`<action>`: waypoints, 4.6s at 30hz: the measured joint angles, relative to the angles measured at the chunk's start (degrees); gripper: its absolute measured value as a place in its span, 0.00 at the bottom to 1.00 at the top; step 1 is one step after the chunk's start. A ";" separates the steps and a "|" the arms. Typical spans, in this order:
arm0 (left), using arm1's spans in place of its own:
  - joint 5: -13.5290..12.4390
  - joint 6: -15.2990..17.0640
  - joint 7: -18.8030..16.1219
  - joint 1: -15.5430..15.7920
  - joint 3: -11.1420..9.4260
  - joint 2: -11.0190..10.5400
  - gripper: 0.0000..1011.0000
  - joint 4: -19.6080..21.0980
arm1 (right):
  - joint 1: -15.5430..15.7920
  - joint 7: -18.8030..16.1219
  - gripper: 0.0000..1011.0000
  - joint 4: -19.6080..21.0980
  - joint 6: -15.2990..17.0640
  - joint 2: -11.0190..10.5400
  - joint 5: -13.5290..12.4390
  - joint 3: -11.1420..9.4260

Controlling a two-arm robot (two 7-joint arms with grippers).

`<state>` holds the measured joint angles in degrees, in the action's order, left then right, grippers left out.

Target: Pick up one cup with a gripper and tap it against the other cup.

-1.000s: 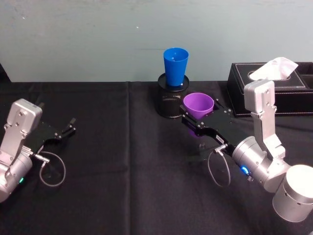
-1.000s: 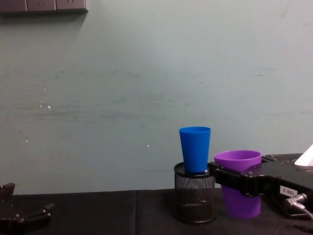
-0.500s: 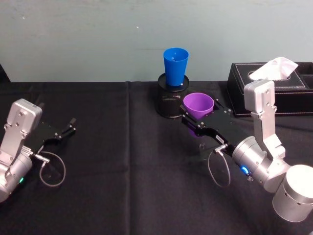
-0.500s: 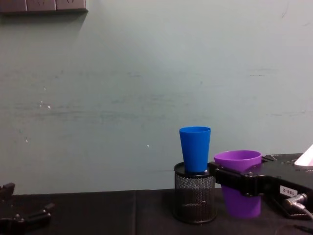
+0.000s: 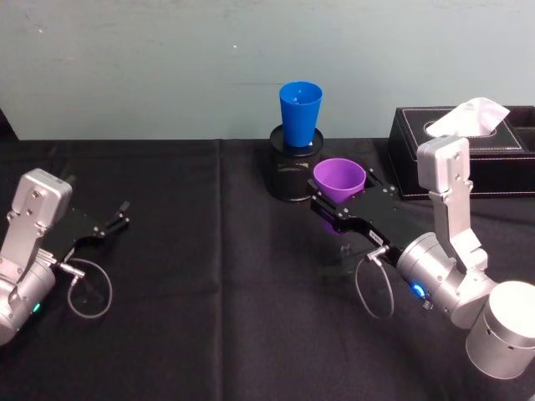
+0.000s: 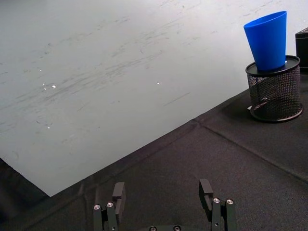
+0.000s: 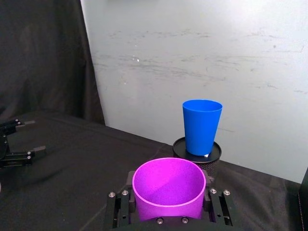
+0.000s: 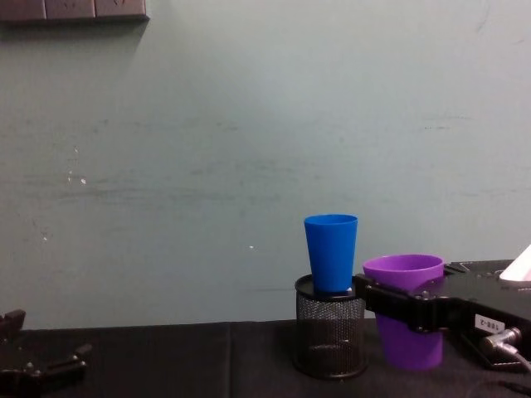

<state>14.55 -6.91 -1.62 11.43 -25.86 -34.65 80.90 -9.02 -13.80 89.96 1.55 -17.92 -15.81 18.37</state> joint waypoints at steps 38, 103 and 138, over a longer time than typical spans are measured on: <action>0.00 0.00 0.00 0.00 0.00 0.00 0.99 0.00 | 0.00 0.00 0.74 0.00 0.00 0.00 0.00 0.00; 0.00 0.00 0.00 0.00 0.00 0.00 0.99 0.00 | -19.03 -3.60 0.74 -24.91 -1.85 9.67 1.45 0.12; 0.00 0.00 0.00 0.00 0.00 0.00 0.99 0.00 | -22.32 -3.67 0.74 -30.17 -3.03 12.11 1.36 -0.91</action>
<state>14.55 -6.91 -1.62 11.43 -25.86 -34.65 80.90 -31.35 -17.47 59.80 -1.48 -5.81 -14.45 17.46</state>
